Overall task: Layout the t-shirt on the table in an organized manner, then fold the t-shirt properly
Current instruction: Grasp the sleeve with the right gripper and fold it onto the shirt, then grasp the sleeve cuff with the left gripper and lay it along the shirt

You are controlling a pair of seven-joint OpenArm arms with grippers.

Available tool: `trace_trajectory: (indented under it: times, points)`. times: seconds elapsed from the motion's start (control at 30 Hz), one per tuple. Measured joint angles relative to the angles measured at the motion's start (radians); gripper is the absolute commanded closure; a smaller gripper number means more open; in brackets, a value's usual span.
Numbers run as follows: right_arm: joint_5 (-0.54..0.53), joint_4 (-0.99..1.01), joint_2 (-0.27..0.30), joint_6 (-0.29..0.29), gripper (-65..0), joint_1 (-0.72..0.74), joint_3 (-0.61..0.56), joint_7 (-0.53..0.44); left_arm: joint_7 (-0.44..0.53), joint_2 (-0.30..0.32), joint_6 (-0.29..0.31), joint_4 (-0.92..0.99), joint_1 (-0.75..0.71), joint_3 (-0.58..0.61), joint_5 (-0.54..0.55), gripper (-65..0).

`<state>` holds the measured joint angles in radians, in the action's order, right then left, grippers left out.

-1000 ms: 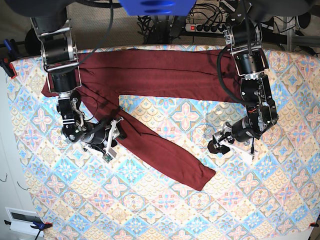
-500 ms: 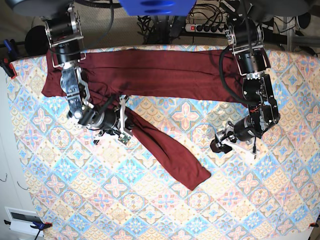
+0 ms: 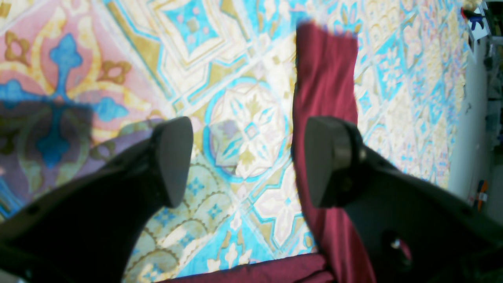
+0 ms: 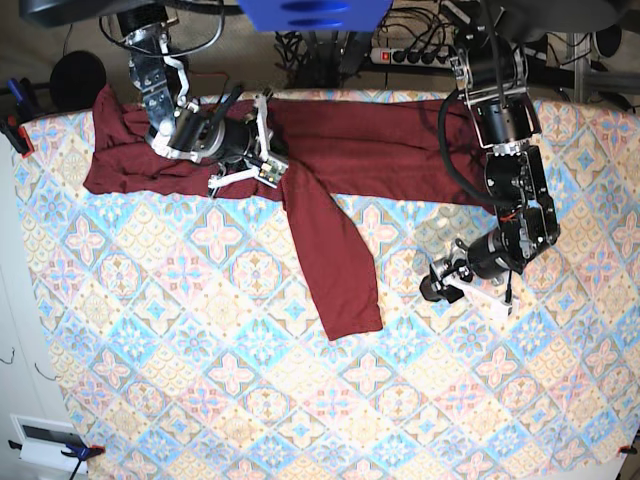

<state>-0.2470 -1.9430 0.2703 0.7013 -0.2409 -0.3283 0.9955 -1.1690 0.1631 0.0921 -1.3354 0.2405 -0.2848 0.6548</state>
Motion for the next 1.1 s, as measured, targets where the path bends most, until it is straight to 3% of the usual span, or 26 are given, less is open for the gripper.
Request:
trace_trajectory:
  times: [0.1,0.27,0.5,0.6,0.67,0.83,0.93,1.1]
  points:
    - [-0.002,-0.012,0.006,-0.011,-0.2,-0.011,-0.018,-0.014,0.000,-0.001,0.000,0.000,0.000,0.000,-0.001,-43.8]
    - [-0.002,-0.011,0.085,0.001,-0.1,-0.037,-0.162,0.001,0.001,-0.001,0.001,-0.008,-0.023,0.000,-0.003,-43.8]
    - [-0.003,-0.015,0.084,-0.006,-0.7,-0.024,-0.183,-0.007,-0.001,-0.005,0.002,-0.039,-0.035,0.002,-0.001,-43.8]
    - [-0.003,-0.014,0.085,-0.006,-7.8,-0.023,-0.182,-0.007,-0.002,-0.007,0.002,-0.039,-0.040,0.008,-0.001,-43.8]
    - [-0.003,-0.014,0.084,-0.006,-16.2,-0.023,-0.182,-0.006,-0.012,-0.007,0.002,-0.039,-0.039,0.013,0.000,-44.1]
    - [0.003,-0.015,0.107,-0.002,-38.2,-0.019,-0.188,0.098,-0.021,-0.006,0.002,-0.039,-0.038,0.109,-0.003,-44.4]
    - [0.003,-0.015,0.105,-0.006,-43.6,-0.006,-0.180,0.080,-0.021,-0.022,0.003,-0.039,-0.027,0.152,0.000,-44.4]
    - [-0.012,-0.015,0.105,-0.002,-43.5,-0.017,-0.153,0.062,-0.024,-0.069,0.003,-0.037,0.005,0.204,-0.008,-44.4]
